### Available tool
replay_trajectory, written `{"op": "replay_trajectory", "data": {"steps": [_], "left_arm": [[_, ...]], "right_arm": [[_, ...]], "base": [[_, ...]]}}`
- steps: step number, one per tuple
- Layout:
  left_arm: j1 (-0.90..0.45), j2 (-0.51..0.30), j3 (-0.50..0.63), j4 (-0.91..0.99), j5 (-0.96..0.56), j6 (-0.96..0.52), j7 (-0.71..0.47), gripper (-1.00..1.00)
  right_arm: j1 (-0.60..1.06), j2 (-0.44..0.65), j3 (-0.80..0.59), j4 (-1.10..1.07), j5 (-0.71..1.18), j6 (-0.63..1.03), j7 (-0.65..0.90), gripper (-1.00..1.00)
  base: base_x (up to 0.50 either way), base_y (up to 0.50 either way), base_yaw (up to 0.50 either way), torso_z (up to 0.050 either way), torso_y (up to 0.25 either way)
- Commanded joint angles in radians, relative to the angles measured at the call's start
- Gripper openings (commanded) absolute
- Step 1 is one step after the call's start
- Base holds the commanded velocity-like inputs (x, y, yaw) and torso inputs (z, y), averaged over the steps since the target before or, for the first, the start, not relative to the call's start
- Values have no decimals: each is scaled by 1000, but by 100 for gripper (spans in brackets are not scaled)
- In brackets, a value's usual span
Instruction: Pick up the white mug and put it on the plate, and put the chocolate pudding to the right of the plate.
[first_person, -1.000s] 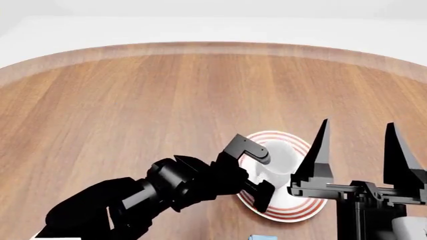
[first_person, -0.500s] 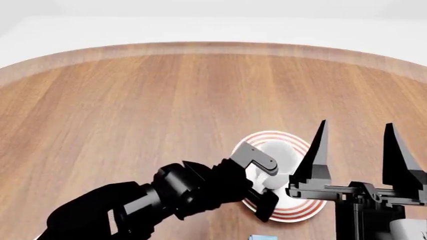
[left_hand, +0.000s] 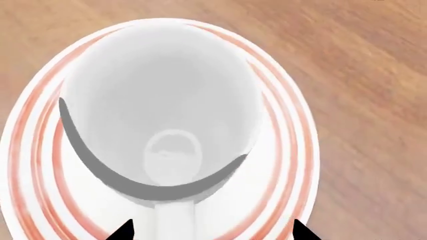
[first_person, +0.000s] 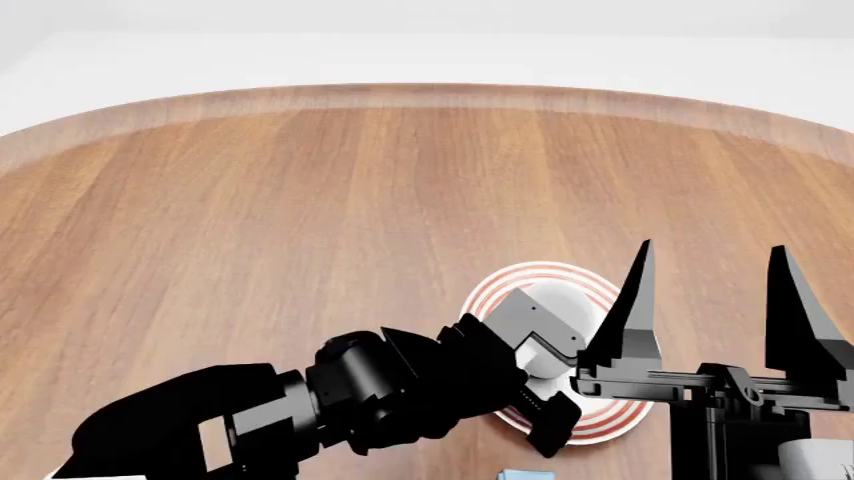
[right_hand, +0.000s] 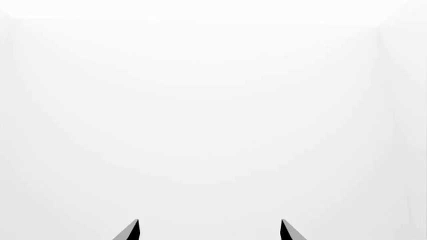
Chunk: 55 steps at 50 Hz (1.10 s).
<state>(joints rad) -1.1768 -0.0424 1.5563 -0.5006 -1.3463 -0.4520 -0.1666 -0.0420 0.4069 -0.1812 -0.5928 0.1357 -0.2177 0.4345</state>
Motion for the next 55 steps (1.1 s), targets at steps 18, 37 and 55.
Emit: {"op": "replay_trajectory", "data": {"steps": [18,37,55], "left_arm": [[42,-121,-13,194,1,19,-156,100],[-23,-274,-47,559,8,16,-338,100],[-46,-366,-68,670,25,25,-391,100]], "right_arm": [[1,7,-4,5,-9,1,10,100],[0,9,-13,6,-12,-2,13,100],[1,12,-19,12,-9,-7,14,100]], "base": [[0,0,0,0,0],[0,0,0,0,0],[0,0,0,0,0]]}}
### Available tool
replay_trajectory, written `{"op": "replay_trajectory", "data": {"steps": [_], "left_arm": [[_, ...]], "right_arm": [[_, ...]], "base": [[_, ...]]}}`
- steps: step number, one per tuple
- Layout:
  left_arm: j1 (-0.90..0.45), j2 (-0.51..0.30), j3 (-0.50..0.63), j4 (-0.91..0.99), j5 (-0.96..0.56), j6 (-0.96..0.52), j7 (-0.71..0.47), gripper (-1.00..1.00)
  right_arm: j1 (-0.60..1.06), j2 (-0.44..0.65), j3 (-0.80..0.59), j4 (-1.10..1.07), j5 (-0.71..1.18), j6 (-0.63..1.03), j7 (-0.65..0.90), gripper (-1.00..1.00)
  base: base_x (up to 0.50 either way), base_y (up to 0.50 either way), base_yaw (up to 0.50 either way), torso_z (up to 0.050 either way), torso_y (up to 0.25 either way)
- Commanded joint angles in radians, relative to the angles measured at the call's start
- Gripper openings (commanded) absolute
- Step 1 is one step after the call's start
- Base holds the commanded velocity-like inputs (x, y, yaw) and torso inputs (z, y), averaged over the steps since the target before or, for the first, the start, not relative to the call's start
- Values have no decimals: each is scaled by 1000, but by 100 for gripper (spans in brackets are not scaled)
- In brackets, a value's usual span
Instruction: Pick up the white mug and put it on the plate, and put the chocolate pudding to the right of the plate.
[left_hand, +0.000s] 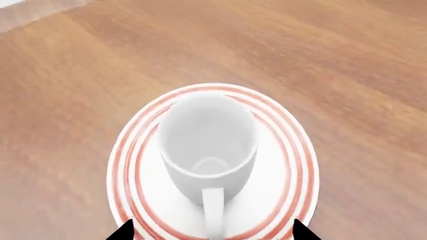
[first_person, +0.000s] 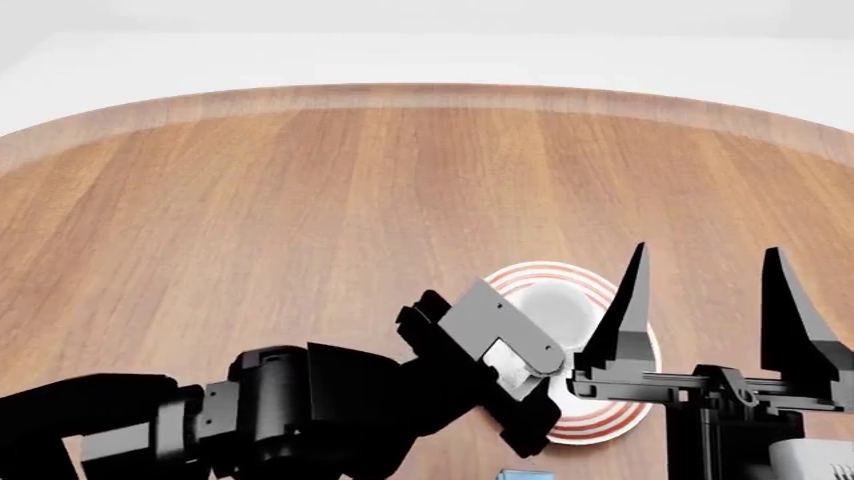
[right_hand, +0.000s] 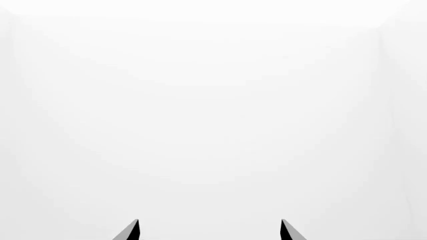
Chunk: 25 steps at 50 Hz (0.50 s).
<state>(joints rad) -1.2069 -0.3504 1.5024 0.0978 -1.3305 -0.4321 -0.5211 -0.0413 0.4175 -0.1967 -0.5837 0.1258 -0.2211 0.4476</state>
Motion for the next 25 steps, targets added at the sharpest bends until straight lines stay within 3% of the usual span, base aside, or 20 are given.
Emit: {"op": "replay_trajectory", "data": {"steps": [1,25], "left_arm": [[-16,-59,-14,71,10,5,-36,100],[-34,-178,-53,121,28,29,-79,100]], "right_arm": [[0,2,-4,3,1,-3,2,100],[1,4,-17,5,-2,0,5,100]], "base": [[0,0,0,0,0],[0,0,0,0,0]]}}
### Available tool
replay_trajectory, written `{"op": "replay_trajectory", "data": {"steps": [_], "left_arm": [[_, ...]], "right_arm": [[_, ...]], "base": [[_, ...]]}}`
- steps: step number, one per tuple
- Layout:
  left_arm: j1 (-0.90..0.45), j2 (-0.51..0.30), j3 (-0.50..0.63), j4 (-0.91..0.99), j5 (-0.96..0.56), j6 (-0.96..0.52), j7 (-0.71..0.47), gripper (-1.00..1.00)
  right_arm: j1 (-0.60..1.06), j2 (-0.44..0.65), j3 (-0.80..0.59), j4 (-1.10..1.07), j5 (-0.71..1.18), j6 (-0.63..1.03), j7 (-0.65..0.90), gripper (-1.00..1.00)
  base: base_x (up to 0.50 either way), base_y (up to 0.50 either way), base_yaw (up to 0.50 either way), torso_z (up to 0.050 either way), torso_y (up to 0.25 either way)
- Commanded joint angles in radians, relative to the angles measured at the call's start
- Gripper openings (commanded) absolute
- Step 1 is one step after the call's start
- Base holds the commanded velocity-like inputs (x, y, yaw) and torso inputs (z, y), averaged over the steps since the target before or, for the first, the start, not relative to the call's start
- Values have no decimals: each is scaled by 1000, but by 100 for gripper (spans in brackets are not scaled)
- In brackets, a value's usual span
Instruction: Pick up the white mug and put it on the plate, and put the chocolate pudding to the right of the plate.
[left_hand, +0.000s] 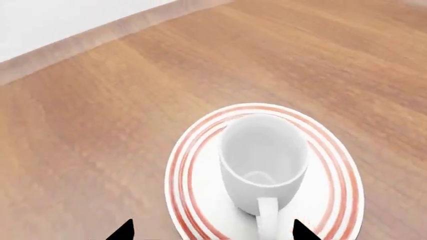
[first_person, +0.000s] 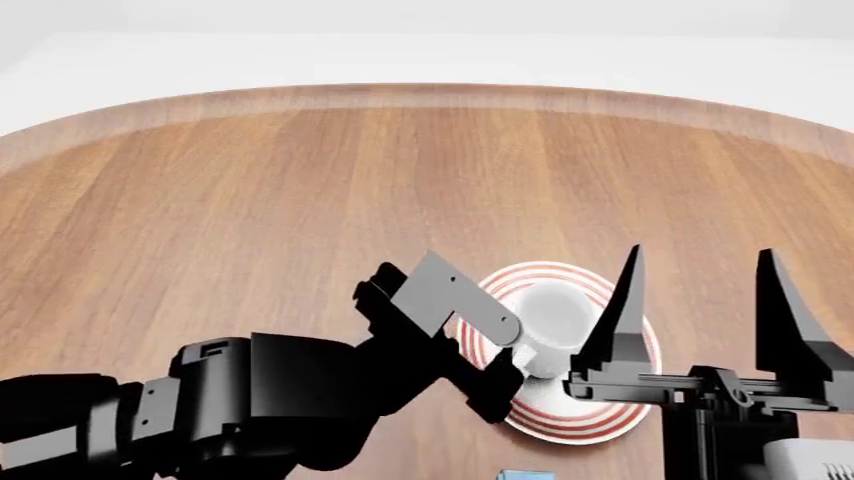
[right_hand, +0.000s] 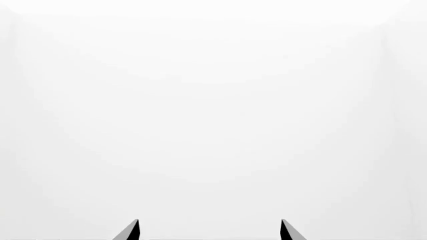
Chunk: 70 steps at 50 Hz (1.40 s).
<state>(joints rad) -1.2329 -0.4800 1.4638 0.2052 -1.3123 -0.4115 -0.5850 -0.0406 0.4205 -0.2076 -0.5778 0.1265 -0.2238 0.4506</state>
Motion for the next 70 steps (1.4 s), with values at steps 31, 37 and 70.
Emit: {"op": "replay_trajectory", "data": {"steps": [31,37,70], "left_arm": [[10,-261,-54,213,44,56,-117,100],[1,-319,-74,259,56,68,-158,100],[-47,-368,-105,358,79,50,-216,100]], "right_arm": [[3,4,-23,4,-10,10,6,100],[4,7,-24,-12,-22,43,15,100],[34,16,11,-330,152,861,247,100]], "base": [[0,0,0,0,0],[0,0,0,0,0],[0,0,0,0,0]]}}
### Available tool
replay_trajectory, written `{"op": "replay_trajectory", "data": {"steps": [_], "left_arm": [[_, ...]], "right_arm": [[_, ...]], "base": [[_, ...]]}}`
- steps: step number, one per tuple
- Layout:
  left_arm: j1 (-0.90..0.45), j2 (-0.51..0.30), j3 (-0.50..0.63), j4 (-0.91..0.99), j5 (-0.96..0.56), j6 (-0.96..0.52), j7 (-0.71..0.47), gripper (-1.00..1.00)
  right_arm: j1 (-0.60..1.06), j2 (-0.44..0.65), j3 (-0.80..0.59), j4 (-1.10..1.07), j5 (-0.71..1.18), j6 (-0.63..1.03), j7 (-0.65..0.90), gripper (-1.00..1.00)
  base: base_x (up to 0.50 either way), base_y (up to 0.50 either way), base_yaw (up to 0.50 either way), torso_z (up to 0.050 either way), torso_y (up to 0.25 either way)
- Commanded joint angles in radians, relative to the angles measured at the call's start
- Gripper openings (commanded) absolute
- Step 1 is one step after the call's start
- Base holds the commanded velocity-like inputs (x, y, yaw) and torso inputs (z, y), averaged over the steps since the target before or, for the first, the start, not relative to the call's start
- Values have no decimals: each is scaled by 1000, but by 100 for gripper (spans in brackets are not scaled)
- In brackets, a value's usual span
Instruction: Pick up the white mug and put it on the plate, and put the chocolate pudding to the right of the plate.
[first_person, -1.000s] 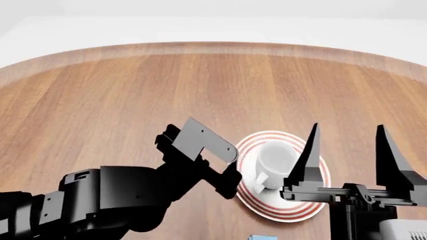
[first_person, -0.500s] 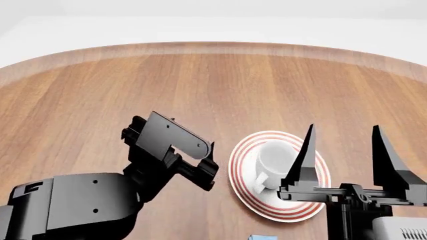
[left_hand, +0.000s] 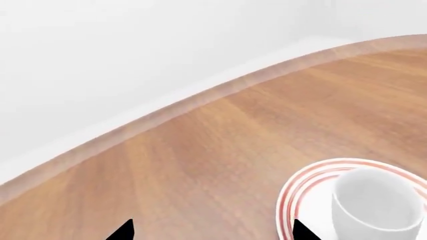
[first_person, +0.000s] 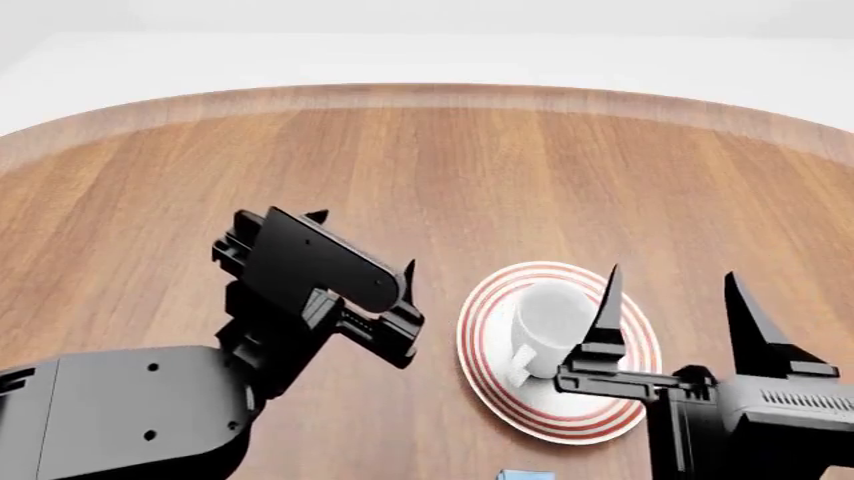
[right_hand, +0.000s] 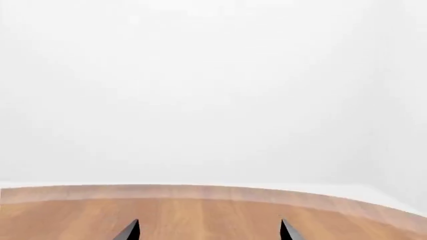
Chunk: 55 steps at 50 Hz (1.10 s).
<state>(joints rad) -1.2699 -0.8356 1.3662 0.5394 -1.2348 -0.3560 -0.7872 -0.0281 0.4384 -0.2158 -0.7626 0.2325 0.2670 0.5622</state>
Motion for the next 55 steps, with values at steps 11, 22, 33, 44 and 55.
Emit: {"op": "replay_trajectory", "data": {"steps": [11,22,33,44,55], "left_arm": [[-1,-21,-13,37,7,9,-13,100],[-15,-18,-14,50,-3,-11,-24,100],[-17,-16,-13,57,-9,-22,-33,100],[-3,-12,-10,48,-3,-16,-28,100],[1,-9,-10,48,-1,-16,-30,100]], "right_arm": [[43,-64,117,-267,280,730,196,100],[70,-87,246,-277,678,990,348,100],[120,-103,338,-260,1101,1137,590,100],[119,-115,285,-161,1401,1106,798,100],[149,-116,212,-156,1513,1058,891,100]], "base": [[0,0,0,0,0],[0,0,0,0,0],[0,0,0,0,0],[0,0,0,0,0],[0,0,0,0,0]]}}
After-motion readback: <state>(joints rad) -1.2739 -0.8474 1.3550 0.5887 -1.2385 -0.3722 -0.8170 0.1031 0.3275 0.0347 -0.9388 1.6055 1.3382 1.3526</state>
